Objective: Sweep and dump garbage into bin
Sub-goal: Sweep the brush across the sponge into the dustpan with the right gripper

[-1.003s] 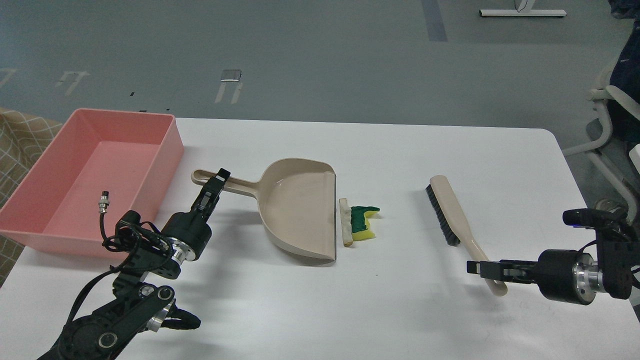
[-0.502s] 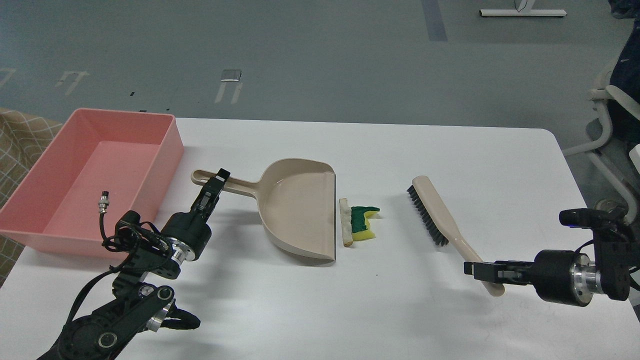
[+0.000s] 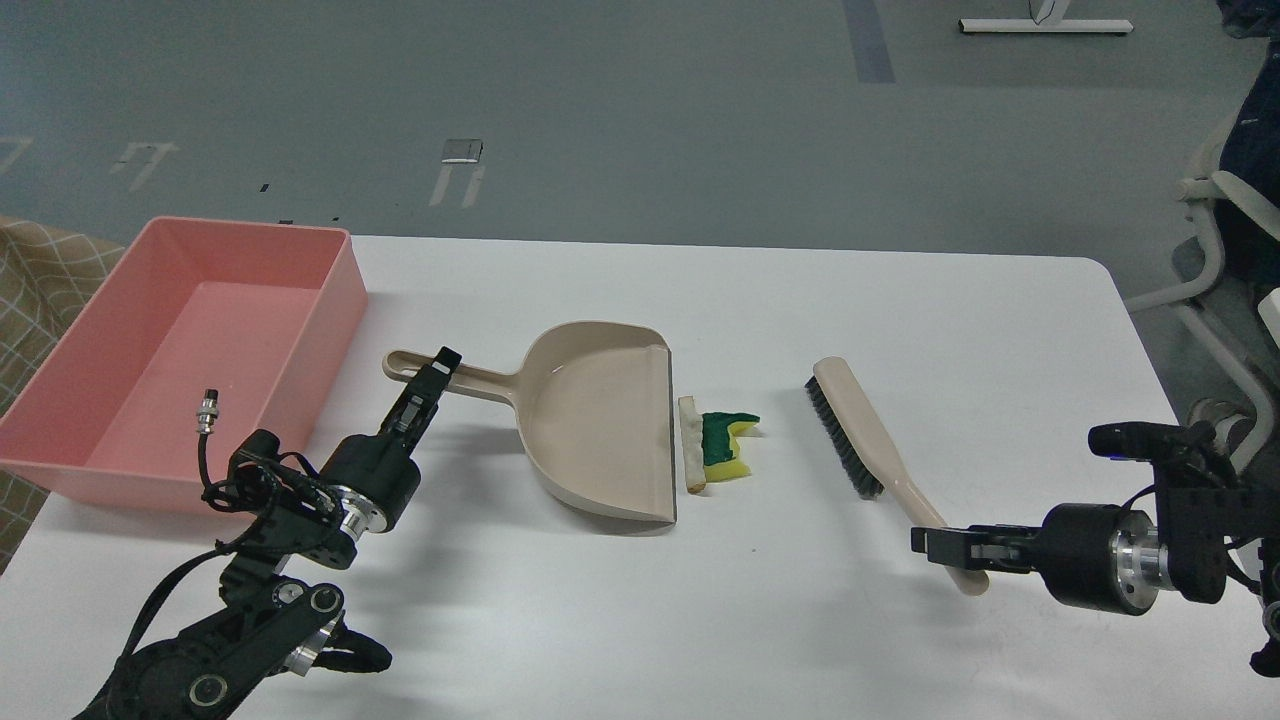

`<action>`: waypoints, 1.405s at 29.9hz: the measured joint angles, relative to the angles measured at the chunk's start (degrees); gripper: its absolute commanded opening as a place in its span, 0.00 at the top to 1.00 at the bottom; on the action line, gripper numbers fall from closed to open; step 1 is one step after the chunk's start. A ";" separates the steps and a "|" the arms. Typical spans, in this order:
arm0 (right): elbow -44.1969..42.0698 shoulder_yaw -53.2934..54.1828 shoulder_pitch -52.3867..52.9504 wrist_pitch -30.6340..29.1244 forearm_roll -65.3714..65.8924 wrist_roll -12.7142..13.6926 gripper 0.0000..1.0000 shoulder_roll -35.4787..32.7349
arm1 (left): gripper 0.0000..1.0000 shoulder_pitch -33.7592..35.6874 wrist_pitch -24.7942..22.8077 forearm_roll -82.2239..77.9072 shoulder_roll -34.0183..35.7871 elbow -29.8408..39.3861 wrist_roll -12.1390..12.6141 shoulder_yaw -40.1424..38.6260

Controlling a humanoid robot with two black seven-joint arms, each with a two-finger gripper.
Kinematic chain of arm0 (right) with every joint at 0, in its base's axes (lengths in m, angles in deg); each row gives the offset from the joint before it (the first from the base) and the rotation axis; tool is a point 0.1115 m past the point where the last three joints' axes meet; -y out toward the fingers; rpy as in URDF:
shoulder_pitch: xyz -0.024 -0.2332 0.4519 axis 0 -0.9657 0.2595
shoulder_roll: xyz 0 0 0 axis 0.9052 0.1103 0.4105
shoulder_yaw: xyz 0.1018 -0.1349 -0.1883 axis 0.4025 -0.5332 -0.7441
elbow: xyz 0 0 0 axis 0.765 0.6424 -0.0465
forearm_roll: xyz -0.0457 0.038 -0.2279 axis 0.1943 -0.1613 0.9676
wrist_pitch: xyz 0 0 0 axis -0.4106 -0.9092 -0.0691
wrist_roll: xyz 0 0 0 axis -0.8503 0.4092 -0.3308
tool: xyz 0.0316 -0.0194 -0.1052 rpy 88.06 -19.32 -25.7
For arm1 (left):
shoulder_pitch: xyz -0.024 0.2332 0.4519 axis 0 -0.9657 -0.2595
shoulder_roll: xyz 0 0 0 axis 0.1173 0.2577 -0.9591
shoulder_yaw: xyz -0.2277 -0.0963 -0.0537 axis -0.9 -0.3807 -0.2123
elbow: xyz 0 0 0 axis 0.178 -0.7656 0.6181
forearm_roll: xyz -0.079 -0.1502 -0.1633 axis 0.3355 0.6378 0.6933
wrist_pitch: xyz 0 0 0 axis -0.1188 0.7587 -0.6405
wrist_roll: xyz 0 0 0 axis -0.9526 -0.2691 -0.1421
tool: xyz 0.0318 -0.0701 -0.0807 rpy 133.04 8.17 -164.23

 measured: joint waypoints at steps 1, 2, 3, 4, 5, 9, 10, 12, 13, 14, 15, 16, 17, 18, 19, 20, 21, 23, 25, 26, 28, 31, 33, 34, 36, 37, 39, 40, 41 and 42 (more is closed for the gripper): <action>-0.27 -0.03 0.00 -0.02 0.00 0.09 1.00 0.67 | 1.00 -0.17 0.00 0.00 0.06 0.00 -0.01 0.03; -0.54 -0.03 0.00 -0.02 -0.02 0.16 1.00 1.30 | 1.00 -0.28 0.00 0.00 0.09 0.00 -0.02 0.04; -0.94 -0.03 0.01 -0.05 -0.13 0.21 1.00 2.16 | 1.00 -0.38 0.01 0.00 0.10 0.00 -0.03 0.05; -1.28 -0.03 0.08 -0.10 -0.32 0.24 1.00 3.07 | 1.00 -0.46 0.01 -0.01 0.12 0.00 -0.03 0.05; -1.52 -0.03 0.20 -0.15 -0.48 0.25 1.00 3.80 | 1.00 -0.50 0.01 -0.05 0.12 0.00 -0.04 0.05; -3.02 -0.07 0.73 -0.35 -0.95 0.28 1.00 8.16 | 1.00 -0.54 0.01 -0.08 0.14 -0.02 -0.03 0.06; -3.40 -0.07 0.77 -0.41 -1.06 0.28 1.00 9.37 | 1.00 -0.54 0.01 -0.09 0.14 -0.02 -0.04 0.06; -3.99 -0.07 0.87 -0.51 -1.54 0.28 1.00 11.52 | 1.00 -0.55 0.01 -0.09 0.14 -0.02 -0.02 0.06; -4.26 -0.10 0.89 -0.54 -1.87 0.28 1.00 12.46 | 1.00 -0.55 0.01 -0.10 0.14 -0.02 0.00 0.06; -4.56 -0.14 0.94 -0.58 -2.27 0.28 1.00 13.37 | 1.00 -0.55 0.01 -0.10 0.13 -0.02 0.00 0.06; -4.78 -0.18 0.98 -0.64 -2.71 0.28 1.00 14.18 | 1.00 -0.55 0.01 -0.10 0.11 -0.02 0.00 0.05; -5.02 -0.22 1.06 -0.66 -3.22 0.27 1.00 15.01 | 1.00 -0.55 0.01 -0.10 0.08 -0.02 0.00 0.06; -5.25 -0.24 1.23 -0.67 -3.74 0.26 1.00 15.69 | 1.00 -0.55 0.01 -0.10 0.08 -0.02 0.00 0.06; -5.45 -0.26 1.54 -0.68 -4.37 0.21 1.00 16.38 | 1.00 -0.55 0.01 -0.10 0.08 -0.02 0.00 0.06; -5.63 -0.29 1.88 -0.68 -4.97 0.16 1.00 17.00 | 1.00 -0.55 0.01 -0.10 0.08 -0.02 0.00 0.06; -5.83 -0.31 2.21 -0.68 -5.75 0.07 1.00 17.67 | 1.00 -0.55 0.01 -0.10 0.09 -0.02 0.00 0.06; -5.97 -0.32 2.46 -0.68 -6.49 -0.02 1.00 18.25 | 1.00 -0.55 0.01 -0.09 0.09 -0.02 0.00 0.06; -6.49 -0.34 3.23 -0.68 -8.80 -0.16 1.00 19.57 | 1.00 -0.55 0.01 -0.09 0.10 -0.02 0.00 0.06; -7.27 -0.34 4.09 -0.65 -10.88 -0.21 1.00 20.83 | 1.00 -0.55 0.01 -0.06 0.11 -0.02 0.00 0.06; -7.74 -0.35 4.47 -0.64 -11.76 -0.24 1.00 21.65 | 1.00 -0.55 0.01 -0.04 0.10 -0.02 0.01 0.06; -8.54 -0.35 5.12 -0.58 -12.88 -0.32 1.00 23.31 | 1.00 -0.55 0.01 -0.03 0.09 -0.02 0.00 0.06; -9.67 -0.34 6.28 -0.35 -13.60 -0.42 1.00 25.70 | 1.00 -0.62 0.01 -0.03 0.05 -0.02 0.01 0.06; -10.31 -0.34 6.83 -0.21 -13.95 -0.44 1.00 26.80 | 1.00 -0.63 0.01 -0.02 0.04 -0.02 0.00 0.05; -10.48 -0.34 7.13 -0.17 -14.36 -0.44 1.00 27.15 | 1.00 -0.63 0.01 -0.01 0.04 -0.02 0.00 0.03; -10.56 -0.35 7.85 -0.16 -15.13 -0.44 1.00 27.39 | 1.00 -0.66 0.02 0.00 0.04 -0.02 0.00 -0.01; -10.56 -0.35 8.38 -0.16 -15.43 -0.44 1.00 27.37 | 1.00 -0.75 0.05 0.01 0.04 -0.02 0.00 -0.02; -10.57 -0.34 9.42 -0.16 -15.75 -0.44 1.00 27.05 | 1.00 -1.00 0.07 0.11 0.04 -0.02 0.00 -0.08; -10.56 -0.35 9.83 -0.19 -15.86 -0.44 1.00 26.72 | 1.00 -1.11 0.07 0.26 0.04 -0.02 -0.01 -0.12; -10.56 -0.34 10.30 -0.19 -16.03 -0.44 1.00 26.20 | 1.00 -1.20 0.07 0.40 -0.01 -0.02 -0.01 -0.15; -10.52 -0.34 10.74 -0.22 -16.27 -0.44 1.00 25.56 | 1.00 -1.28 0.07 0.57 -0.12 -0.02 -0.03 -0.19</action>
